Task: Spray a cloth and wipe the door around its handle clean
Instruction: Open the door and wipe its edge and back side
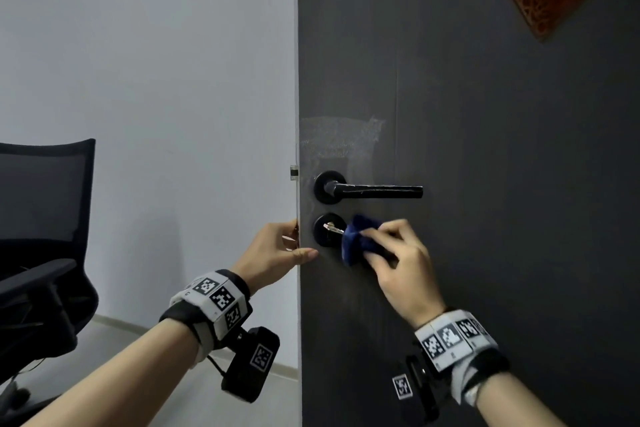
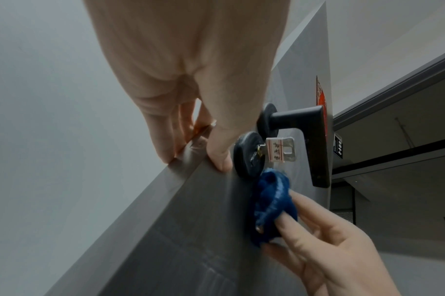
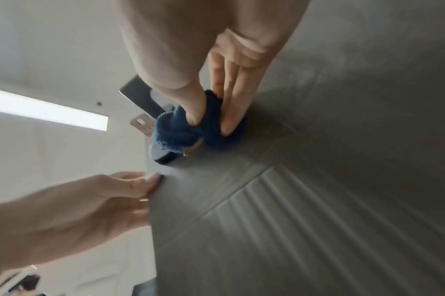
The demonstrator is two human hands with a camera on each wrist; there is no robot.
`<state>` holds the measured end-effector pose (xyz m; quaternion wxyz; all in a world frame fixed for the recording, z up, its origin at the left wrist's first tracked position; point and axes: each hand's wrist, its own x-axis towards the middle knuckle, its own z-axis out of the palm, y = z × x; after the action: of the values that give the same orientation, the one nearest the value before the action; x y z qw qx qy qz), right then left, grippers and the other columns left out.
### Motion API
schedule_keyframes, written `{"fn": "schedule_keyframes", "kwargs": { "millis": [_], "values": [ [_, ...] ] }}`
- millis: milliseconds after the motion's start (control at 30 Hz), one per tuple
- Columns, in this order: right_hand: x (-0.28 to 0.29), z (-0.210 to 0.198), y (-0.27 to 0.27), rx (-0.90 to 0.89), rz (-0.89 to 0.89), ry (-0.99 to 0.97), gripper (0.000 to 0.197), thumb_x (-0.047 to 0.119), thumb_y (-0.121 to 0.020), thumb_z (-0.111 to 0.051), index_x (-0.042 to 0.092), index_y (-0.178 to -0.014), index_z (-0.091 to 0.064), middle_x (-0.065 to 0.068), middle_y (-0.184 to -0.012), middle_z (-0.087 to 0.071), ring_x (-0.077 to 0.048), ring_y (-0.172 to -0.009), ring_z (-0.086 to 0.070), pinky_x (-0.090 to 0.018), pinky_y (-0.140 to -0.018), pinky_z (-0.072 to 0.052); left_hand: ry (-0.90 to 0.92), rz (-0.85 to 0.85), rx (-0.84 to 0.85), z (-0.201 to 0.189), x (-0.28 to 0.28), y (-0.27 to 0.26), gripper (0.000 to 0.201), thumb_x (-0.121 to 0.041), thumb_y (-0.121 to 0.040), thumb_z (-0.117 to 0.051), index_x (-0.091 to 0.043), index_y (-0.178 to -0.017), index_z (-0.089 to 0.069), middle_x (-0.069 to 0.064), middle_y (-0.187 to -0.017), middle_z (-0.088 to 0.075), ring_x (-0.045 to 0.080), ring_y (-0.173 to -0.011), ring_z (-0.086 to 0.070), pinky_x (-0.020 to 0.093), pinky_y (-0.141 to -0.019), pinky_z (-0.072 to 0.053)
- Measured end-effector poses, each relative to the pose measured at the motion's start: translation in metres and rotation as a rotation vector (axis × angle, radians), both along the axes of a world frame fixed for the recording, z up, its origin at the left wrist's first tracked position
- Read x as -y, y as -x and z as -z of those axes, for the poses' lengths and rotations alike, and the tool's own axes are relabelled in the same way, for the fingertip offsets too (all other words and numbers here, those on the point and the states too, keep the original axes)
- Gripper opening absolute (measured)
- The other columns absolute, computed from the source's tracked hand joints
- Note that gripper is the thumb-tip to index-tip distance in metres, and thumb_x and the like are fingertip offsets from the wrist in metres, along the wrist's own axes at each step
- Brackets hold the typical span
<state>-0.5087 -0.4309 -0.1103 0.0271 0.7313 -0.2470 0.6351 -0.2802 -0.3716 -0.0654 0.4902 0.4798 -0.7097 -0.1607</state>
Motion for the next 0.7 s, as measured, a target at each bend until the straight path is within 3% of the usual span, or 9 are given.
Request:
{"fn": "schedule_keyframes", "kwargs": {
  "millis": [100,200,233,300,367,500,567,633,700],
  "values": [
    [-0.022,0.005,0.005,0.074,-0.138,-0.131,0.035,-0.002,-0.083,-0.077,0.017,-0.112,-0.077,0.006,-0.105,-0.063,-0.010,-0.102,-0.065,-0.030,-0.088,-0.055,-0.021,-0.106,0.085,-0.003,-0.010,0.003,0.036,-0.017,-0.088,-0.074,-0.014,-0.123,-0.066,0.009,-0.113,-0.070,0.021,-0.094,-0.071,0.040,-0.087,-0.058],
    [-0.048,-0.006,0.008,0.130,-0.308,-0.214,0.035,0.000,-0.085,-0.076,0.021,-0.113,-0.074,0.008,-0.107,-0.068,-0.015,-0.102,-0.070,-0.033,-0.083,-0.059,0.172,-0.346,0.076,-0.008,-0.039,0.010,0.045,-0.032,-0.090,-0.070,-0.019,-0.132,-0.062,-0.003,-0.116,-0.063,0.010,-0.099,-0.068,0.036,-0.085,-0.058],
    [-0.056,-0.012,0.005,0.140,-0.356,-0.234,0.035,0.002,-0.085,-0.078,0.022,-0.113,-0.072,0.007,-0.106,-0.070,-0.014,-0.098,-0.071,-0.030,-0.081,-0.060,0.237,-0.308,0.005,-0.012,-0.051,0.014,0.039,-0.033,-0.090,-0.069,-0.021,-0.128,-0.065,-0.006,-0.112,-0.064,0.008,-0.096,-0.068,0.038,-0.080,-0.060],
    [-0.071,-0.023,-0.003,0.162,-0.430,-0.244,0.036,0.002,-0.081,-0.082,0.022,-0.108,-0.068,0.007,-0.100,-0.073,-0.011,-0.088,-0.073,-0.024,-0.074,-0.059,0.182,-0.053,-0.130,-0.022,-0.074,0.029,0.034,-0.029,-0.091,-0.070,-0.026,-0.124,-0.067,-0.005,-0.112,-0.063,0.013,-0.093,-0.069,0.043,-0.069,-0.062],
    [-0.085,-0.039,-0.013,0.152,-0.466,-0.180,0.034,0.000,-0.079,-0.083,0.020,-0.102,-0.068,0.004,-0.095,-0.074,-0.013,-0.085,-0.073,-0.026,-0.073,-0.058,0.082,0.153,-0.113,-0.033,-0.085,0.039,0.040,-0.023,-0.090,-0.071,-0.029,-0.128,-0.064,-0.004,-0.114,-0.065,0.017,-0.094,-0.070,0.040,-0.066,-0.062],
    [-0.105,-0.067,-0.013,-0.006,-0.555,-0.094,0.030,-0.002,-0.086,-0.076,0.014,-0.111,-0.072,-0.001,-0.108,-0.073,-0.021,-0.097,-0.073,-0.031,-0.084,-0.059,0.208,0.222,-0.133,-0.055,-0.091,0.035,0.035,-0.015,-0.085,-0.074,-0.026,-0.118,-0.072,0.000,-0.109,-0.075,0.021,-0.104,-0.071,0.037,-0.083,-0.060],
    [-0.105,-0.077,0.000,-0.032,-0.436,0.017,0.029,0.000,-0.087,-0.075,0.015,-0.112,-0.073,0.004,-0.112,-0.072,-0.017,-0.093,-0.072,-0.023,-0.082,-0.057,0.322,0.154,-0.166,-0.067,-0.094,0.025,0.033,-0.010,-0.083,-0.075,-0.026,-0.112,-0.075,0.001,-0.106,-0.076,0.021,-0.103,-0.072,0.033,-0.084,-0.058],
    [-0.097,-0.083,0.019,-0.005,-0.148,0.168,0.024,0.007,-0.086,-0.079,0.019,-0.106,-0.075,0.010,-0.106,-0.071,-0.012,-0.088,-0.066,-0.014,-0.078,-0.049,0.489,0.018,-0.101,-0.083,-0.095,0.017,0.036,-0.004,-0.083,-0.076,-0.028,-0.110,-0.074,-0.001,-0.104,-0.075,0.017,-0.099,-0.072,0.027,-0.081,-0.057],
    [-0.081,-0.088,0.037,-0.036,0.121,0.208,0.031,0.015,-0.081,-0.084,0.021,-0.109,-0.074,0.013,-0.106,-0.067,-0.011,-0.096,-0.056,-0.011,-0.087,-0.040,0.595,-0.080,-0.005,-0.101,-0.094,0.015,0.041,-0.004,-0.082,-0.076,-0.029,-0.114,-0.073,-0.003,-0.106,-0.071,0.015,-0.097,-0.069,0.025,-0.080,-0.058]
  ]
}}
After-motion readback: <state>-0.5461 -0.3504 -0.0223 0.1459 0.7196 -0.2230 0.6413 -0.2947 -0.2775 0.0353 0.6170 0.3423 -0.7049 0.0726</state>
